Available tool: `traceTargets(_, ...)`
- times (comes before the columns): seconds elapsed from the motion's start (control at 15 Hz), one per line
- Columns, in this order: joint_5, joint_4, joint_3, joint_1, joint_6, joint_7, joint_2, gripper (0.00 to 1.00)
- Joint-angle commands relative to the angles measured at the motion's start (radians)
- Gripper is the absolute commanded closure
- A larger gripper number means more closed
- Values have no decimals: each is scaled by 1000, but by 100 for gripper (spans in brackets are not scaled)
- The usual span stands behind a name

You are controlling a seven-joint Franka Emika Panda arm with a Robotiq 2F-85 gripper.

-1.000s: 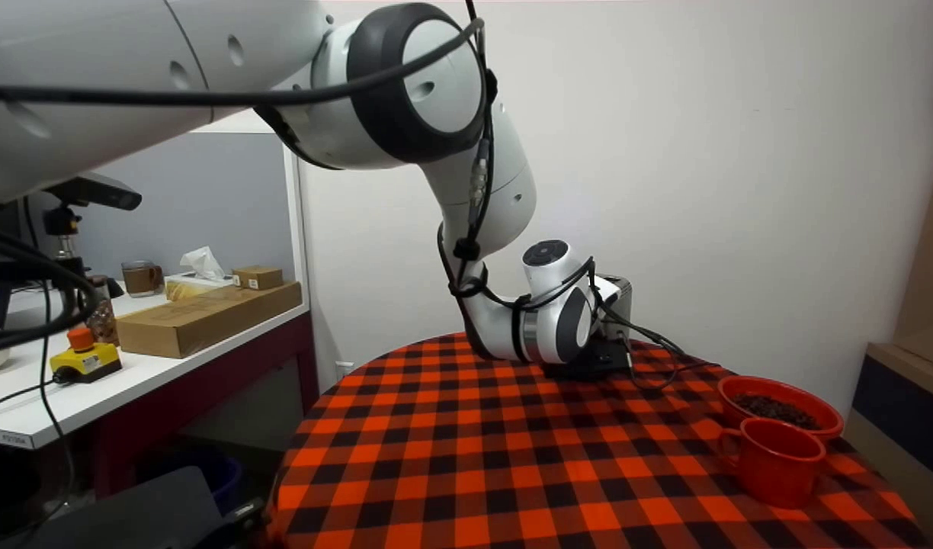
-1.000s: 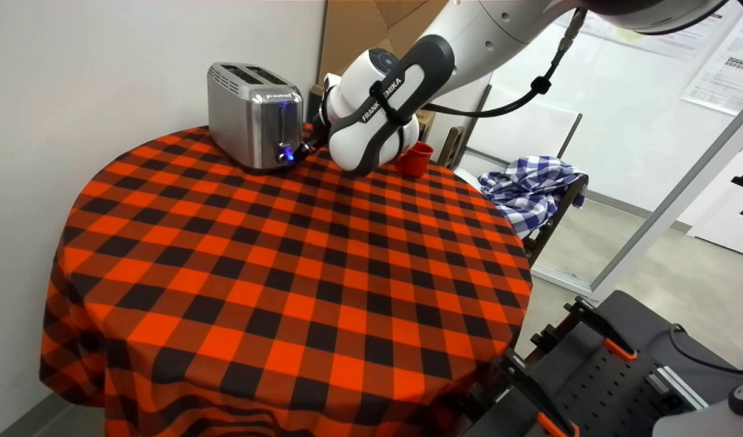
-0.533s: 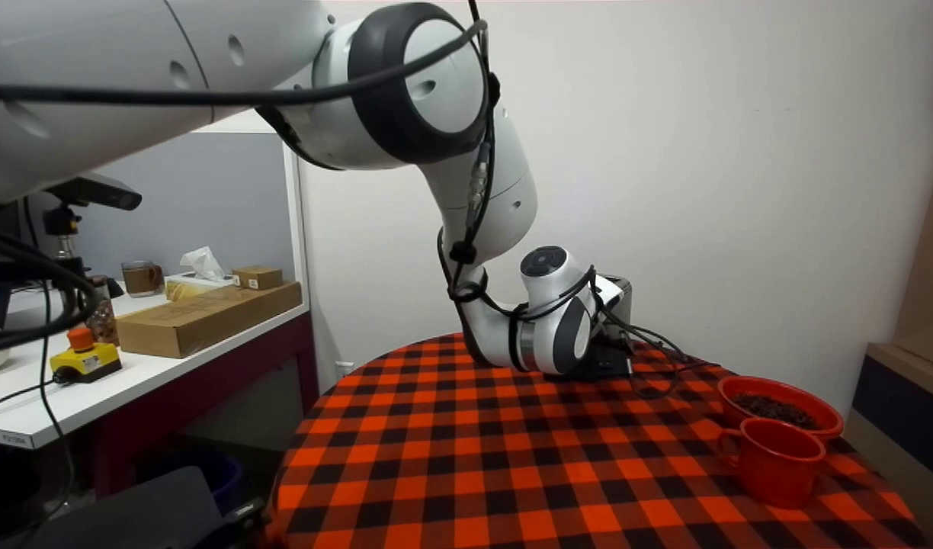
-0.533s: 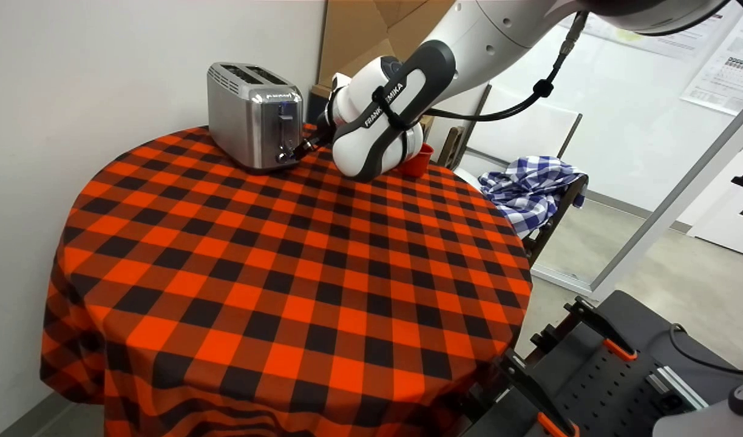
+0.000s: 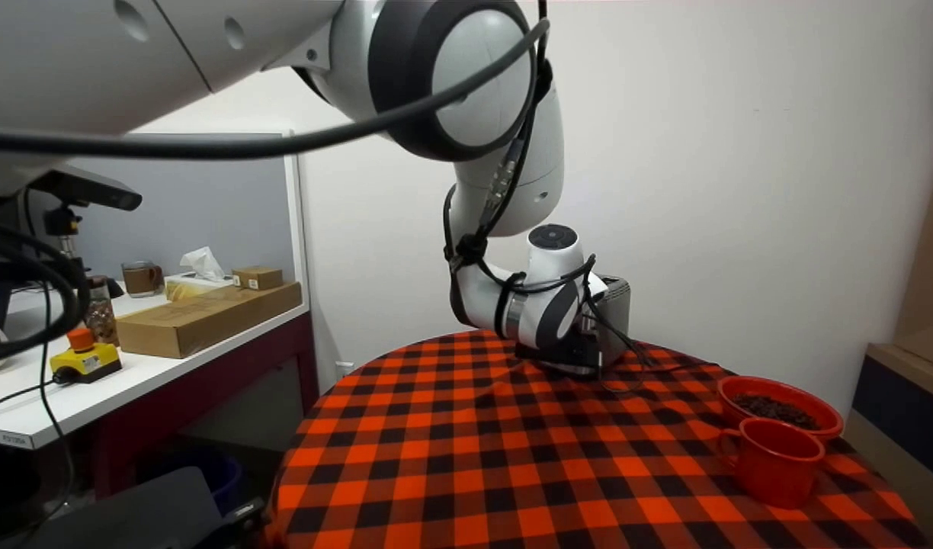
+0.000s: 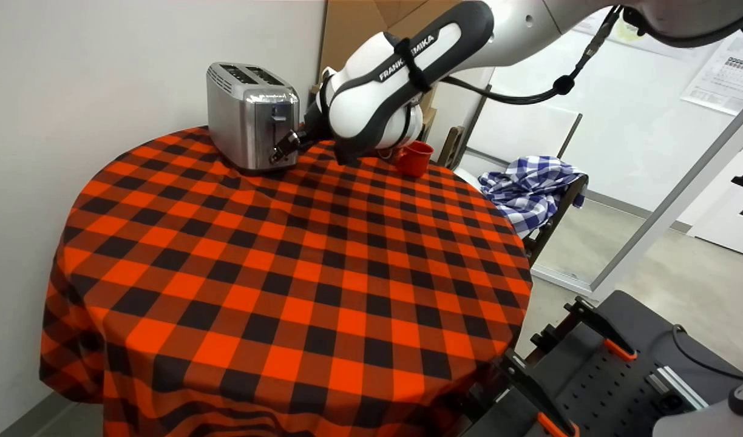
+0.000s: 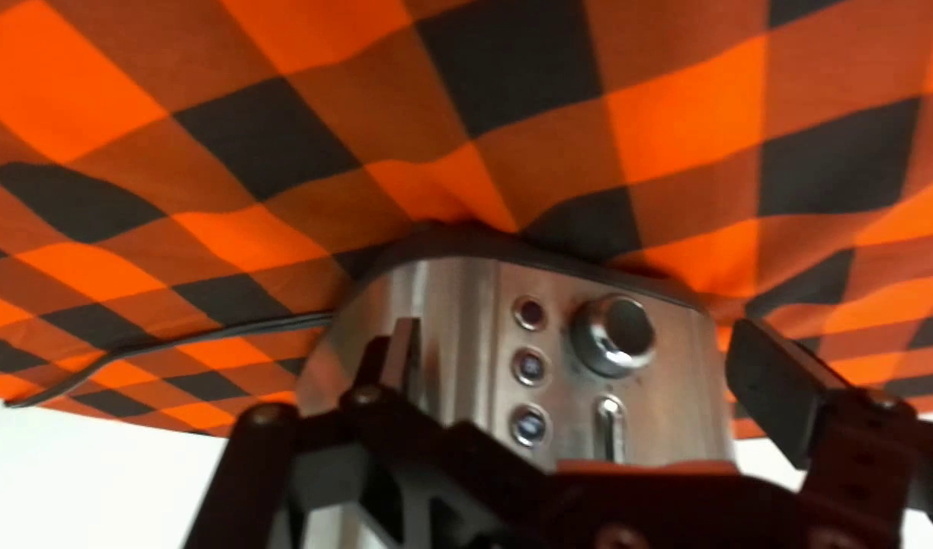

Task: Switch off the toaster

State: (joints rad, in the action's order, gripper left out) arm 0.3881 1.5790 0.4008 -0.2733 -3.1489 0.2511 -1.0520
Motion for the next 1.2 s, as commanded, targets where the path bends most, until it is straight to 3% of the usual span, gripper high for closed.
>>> traceTargets(0.0, -3, 144, 257, -226, 202, 111, 77, 0)
traceTargets(0.07, -107, 175, 284, -245, 268, 181, 109, 0)
traceTargets(0.2, -208, 222, 328, -297, 411, 224, 172, 0)
traceTargets(0.33, -309, 262, 310, -295, 537, 216, 257, 0)
traceTargets(0.53, -418, 334, 217, -229, 668, 147, 413, 0)
traceTargets(0.73, -481, 430, 89, -121, 701, 69, 572, 0)
traceTargets(0.87, -482, 517, -16, -26, 663, 15, 680, 0)
traceTargets(1.13, -405, 668, -190, 141, 714, -130, 878, 0)
